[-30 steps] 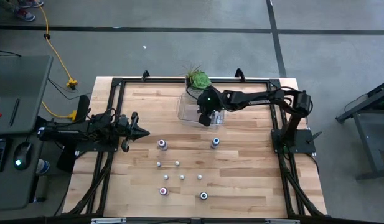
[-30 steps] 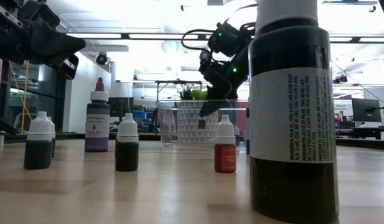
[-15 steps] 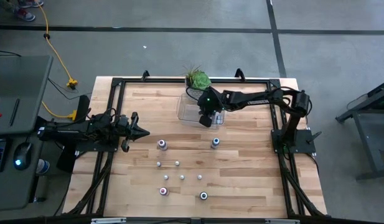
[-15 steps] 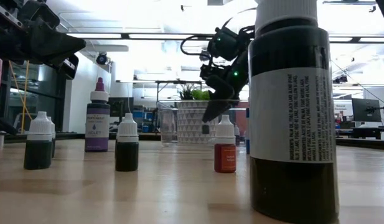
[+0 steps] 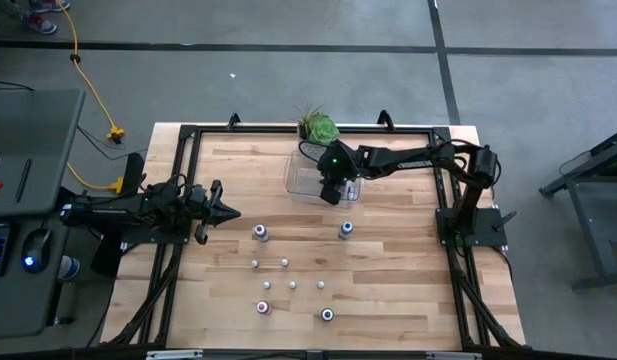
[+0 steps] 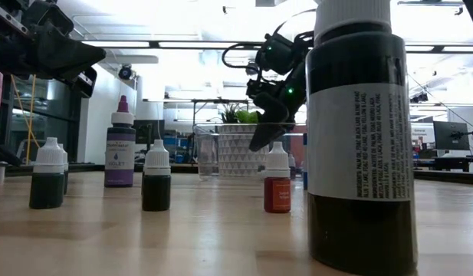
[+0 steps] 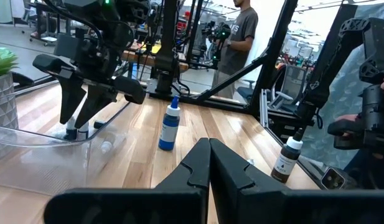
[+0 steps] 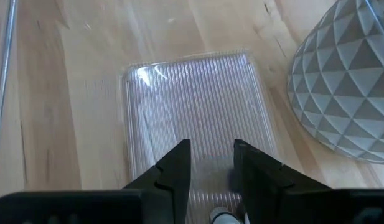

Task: Pick & Place food coloring
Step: Put the small black food coloring bottle into the bin, then put the small red food coloring bottle into the bin

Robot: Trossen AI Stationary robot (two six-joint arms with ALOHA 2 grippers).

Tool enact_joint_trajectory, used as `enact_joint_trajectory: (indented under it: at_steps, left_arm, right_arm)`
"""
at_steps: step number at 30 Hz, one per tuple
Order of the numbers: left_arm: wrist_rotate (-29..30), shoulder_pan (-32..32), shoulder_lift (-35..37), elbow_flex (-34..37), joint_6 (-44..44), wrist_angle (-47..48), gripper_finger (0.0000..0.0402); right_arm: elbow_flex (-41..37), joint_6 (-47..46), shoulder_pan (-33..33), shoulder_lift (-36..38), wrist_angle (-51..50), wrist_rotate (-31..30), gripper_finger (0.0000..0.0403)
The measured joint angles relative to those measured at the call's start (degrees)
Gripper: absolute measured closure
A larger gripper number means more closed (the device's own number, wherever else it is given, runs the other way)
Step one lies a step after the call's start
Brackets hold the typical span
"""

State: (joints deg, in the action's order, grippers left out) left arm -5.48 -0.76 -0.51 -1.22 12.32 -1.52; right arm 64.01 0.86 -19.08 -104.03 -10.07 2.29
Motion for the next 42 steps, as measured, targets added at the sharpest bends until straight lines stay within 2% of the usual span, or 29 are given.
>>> enact_joint_trajectory:
  at_steps: [7, 14, 20, 25, 28, 32, 37, 42]
  left_arm:
    - [0.00, 0.01, -0.01, -0.01, 0.00, 0.00, 0.0401]
    - [0.00, 0.00, 0.00, -0.01, 0.00, 0.00, 0.0401]
    - [0.00, 0.00, 0.00, 0.00, 0.00, 0.00, 0.0401]
    - [0.00, 0.01, -0.01, 0.01, 0.00, 0.00, 0.0401]
    - [0.00, -0.01, -0.01, 0.01, 0.00, 0.00, 0.0401]
    - [0.00, 0.00, -0.01, 0.00, 0.00, 0.00, 0.0401]
    - [-0.01, -0.01, 0.00, 0.00, 0.00, 0.00, 0.0401]
    - [0.00, 0.01, -0.01, -0.01, 0.00, 0.00, 0.0401]
  right_arm:
    - [1.60, 1.53, 0.34, 1.83, -3.17, -1.58, 0.0288]
    - [13.22, 5.16, 1.97, 4.23, -17.75, -3.56, 0.0288]
    - [25.16, 8.80, 9.19, 4.28, -30.47, 5.58, 0.0288]
    - [28.17, 17.40, 19.50, 4.58, -38.36, 11.23, 0.0288]
    - [25.34, 21.66, 27.44, 6.62, -43.37, 13.03, 0.0288]
    - [16.37, 22.25, 38.16, 12.26, -40.15, 13.32, 0.0288]
    - [2.10, 18.94, 48.62, 17.63, -26.82, 10.41, 0.0288]
    - [-8.55, 16.11, 52.58, 17.91, -11.06, 6.97, 0.0288]
